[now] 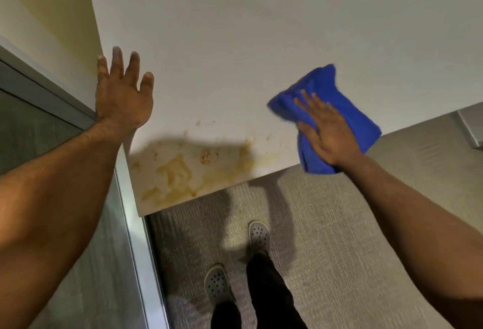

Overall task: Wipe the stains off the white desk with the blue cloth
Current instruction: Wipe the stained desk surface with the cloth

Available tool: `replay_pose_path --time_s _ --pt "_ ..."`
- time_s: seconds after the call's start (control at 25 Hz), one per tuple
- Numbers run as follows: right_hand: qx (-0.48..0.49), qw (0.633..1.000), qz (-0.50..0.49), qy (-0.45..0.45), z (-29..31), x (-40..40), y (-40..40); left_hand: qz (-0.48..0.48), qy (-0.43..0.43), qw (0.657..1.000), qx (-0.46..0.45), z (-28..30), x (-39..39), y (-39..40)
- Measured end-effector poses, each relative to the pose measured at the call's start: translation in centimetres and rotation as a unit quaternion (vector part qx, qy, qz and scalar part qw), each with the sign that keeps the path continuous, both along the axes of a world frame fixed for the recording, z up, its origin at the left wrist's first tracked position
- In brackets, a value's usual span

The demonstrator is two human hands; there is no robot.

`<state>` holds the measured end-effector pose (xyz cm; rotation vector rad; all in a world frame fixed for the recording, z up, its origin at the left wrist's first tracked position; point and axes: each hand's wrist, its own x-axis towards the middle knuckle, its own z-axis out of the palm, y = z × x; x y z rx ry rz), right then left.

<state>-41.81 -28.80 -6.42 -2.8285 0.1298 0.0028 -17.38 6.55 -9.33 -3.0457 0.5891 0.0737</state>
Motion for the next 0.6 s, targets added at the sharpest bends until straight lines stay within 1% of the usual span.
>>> replay_pose_path --time_s 0.08,0.12,0.16,0.2,0.24,0.28,0.32,0.36,0.4,0.44,0.52,0.56,0.6 --pt "-0.009 0.993 -0.116 0.015 0.2 1.7 -1.7 -0.016 -0.007 0.999 0.03 -0.2 0.0 -0.1" --pt "-0.019 0.986 -0.165 0.022 0.5 3.1 -1.2 -0.02 -0.011 0.999 0.03 -0.2 0.0 -0.1" --pt "-0.021 0.983 -0.182 0.026 0.5 4.2 0.2 -0.023 -0.014 0.999 0.024 -0.3 0.0 -0.2" --pt "-0.016 0.986 -0.165 0.024 0.6 4.6 2.5 -0.023 -0.014 1.0 0.015 -0.2 0.1 -0.2" --pt "-0.007 0.992 -0.121 0.018 0.3 3.8 4.9 -0.024 -0.008 1.0 0.008 0.0 0.3 -0.1" --pt "-0.001 0.998 -0.054 0.021 0.1 1.7 6.6 -0.024 0.003 1.0 0.003 0.3 0.3 0.0" --pt "-0.002 1.0 0.01 0.018 -0.3 -1.2 7.2 -0.023 0.012 1.0 0.001 0.4 0.2 0.1" --pt "-0.005 0.999 0.042 0.016 -0.3 -3.6 6.2 -0.017 0.014 1.0 0.0 0.5 0.1 0.2" --pt "0.007 0.999 0.037 0.015 0.3 -4.3 4.3 -0.007 0.013 1.0 0.001 0.5 0.0 0.1" --pt "0.019 0.999 -0.004 0.025 0.5 -3.8 2.4 0.003 0.018 1.0 0.002 0.4 -0.1 -0.1" --pt "0.016 0.99 -0.135 0.042 0.9 -0.5 0.4 0.025 0.047 0.999 -0.009 0.4 0.1 -0.3" --pt "0.009 0.983 -0.176 0.043 1.0 1.1 1.3 0.029 0.054 0.998 -0.017 0.5 0.1 -0.3" --pt "0.002 0.984 -0.173 0.038 0.8 2.2 3.4 0.023 0.047 0.998 -0.02 0.5 0.1 -0.3"
